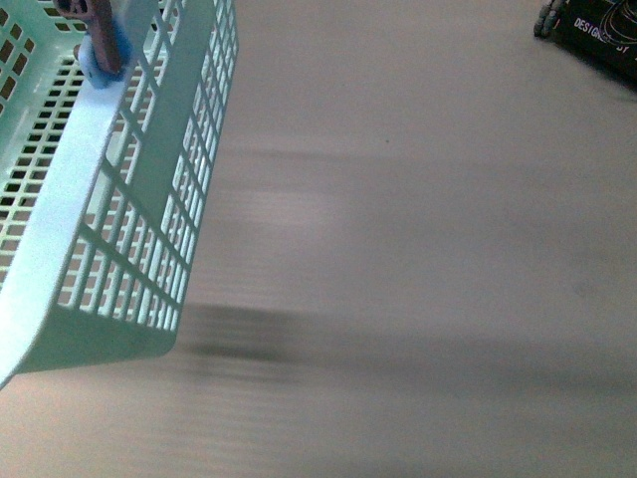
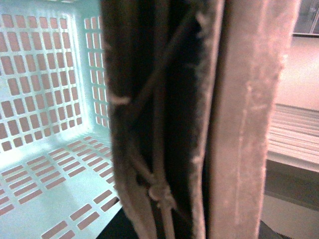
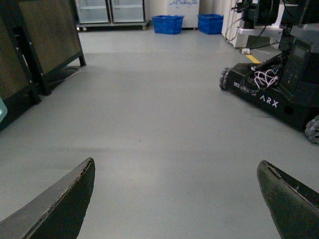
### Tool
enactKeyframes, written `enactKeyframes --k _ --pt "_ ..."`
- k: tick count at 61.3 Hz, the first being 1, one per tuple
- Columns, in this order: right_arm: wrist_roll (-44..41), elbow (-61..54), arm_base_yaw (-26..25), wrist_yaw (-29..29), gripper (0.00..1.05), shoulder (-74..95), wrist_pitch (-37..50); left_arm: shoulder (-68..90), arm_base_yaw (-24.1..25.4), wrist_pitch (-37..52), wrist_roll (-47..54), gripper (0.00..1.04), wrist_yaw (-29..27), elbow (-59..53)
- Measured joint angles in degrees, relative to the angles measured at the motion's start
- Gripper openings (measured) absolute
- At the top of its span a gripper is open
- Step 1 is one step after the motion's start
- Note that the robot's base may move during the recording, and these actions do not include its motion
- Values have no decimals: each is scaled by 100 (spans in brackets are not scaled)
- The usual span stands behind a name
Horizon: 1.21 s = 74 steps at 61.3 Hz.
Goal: Pick mango and avocado into basket
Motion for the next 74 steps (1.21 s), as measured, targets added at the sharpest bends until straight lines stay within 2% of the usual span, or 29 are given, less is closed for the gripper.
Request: enactKeyframes --k 74 --pt "0 0 0 0 96 0 0 4 0 -2 0 15 -4 -4"
